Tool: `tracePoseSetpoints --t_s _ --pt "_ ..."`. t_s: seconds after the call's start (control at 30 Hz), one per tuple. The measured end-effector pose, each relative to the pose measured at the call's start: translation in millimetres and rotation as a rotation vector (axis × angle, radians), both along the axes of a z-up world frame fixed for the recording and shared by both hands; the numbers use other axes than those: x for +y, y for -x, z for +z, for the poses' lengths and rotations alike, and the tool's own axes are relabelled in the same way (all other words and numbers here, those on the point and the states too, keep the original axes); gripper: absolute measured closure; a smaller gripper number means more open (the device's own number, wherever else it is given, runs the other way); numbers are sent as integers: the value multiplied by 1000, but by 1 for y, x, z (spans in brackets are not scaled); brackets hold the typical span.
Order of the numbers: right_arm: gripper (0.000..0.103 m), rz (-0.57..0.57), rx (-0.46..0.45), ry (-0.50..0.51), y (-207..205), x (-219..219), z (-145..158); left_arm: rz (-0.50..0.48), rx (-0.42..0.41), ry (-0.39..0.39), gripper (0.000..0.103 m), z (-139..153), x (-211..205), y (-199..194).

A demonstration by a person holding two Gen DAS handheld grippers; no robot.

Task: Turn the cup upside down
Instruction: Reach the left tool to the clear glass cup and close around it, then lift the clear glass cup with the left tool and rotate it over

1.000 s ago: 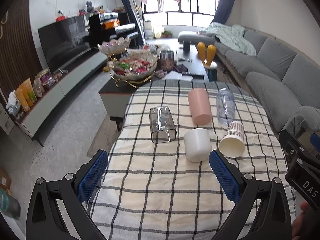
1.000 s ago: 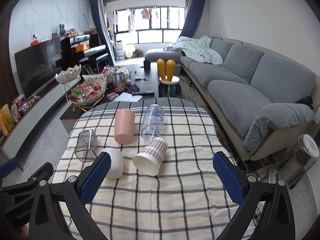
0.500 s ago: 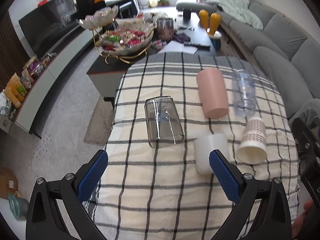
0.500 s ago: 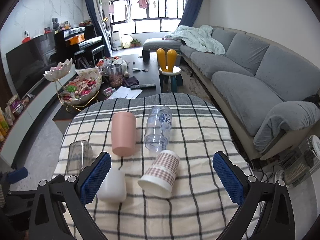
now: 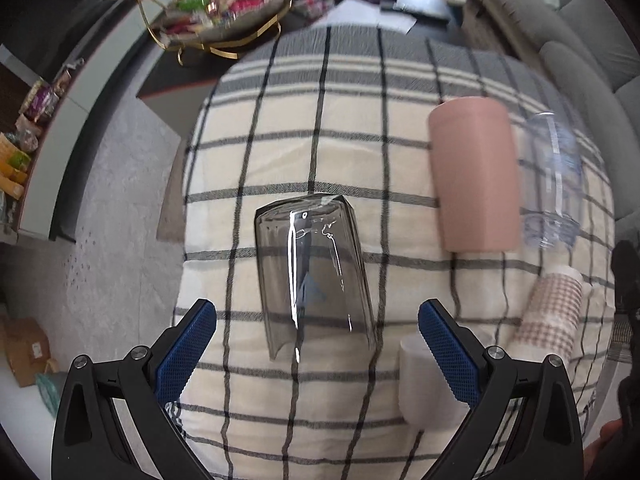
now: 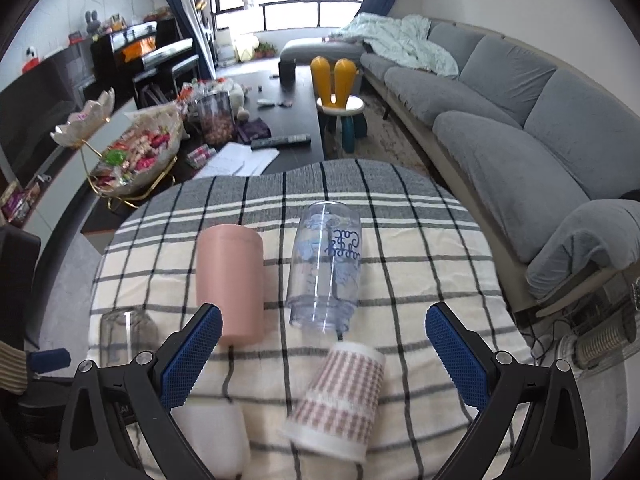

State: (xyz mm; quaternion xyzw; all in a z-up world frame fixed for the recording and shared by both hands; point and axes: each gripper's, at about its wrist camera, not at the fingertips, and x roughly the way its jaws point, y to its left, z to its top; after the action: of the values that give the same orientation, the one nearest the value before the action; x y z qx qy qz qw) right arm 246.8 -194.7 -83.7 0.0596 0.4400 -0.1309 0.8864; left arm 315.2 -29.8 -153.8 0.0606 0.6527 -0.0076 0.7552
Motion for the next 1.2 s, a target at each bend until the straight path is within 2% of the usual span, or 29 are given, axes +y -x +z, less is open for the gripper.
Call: tracePoseSetpoints --t_s 0.17,0.33,0.53,0.8,0.93,1.2 --pt "1 -2 29 -10 -27 -7 -10 29 97 1 2 -23 1 -23" --pt "1 0 39 -19 -38 -8 -17 44 171 21 8 -42 7 -33" --pt "1 9 54 -42 -45 -4 -26 72 217 45 35 -56 21 -41" --pt "1 9 59 -58 -41 -2 -29 60 206 64 36 -60 32 -42" --pt "1 11 51 -58 -33 0 -26 61 208 86 36 -58 32 -28" --pt "1 22 26 -75 -11 3 -8 70 143 92 36 -27 39 10"
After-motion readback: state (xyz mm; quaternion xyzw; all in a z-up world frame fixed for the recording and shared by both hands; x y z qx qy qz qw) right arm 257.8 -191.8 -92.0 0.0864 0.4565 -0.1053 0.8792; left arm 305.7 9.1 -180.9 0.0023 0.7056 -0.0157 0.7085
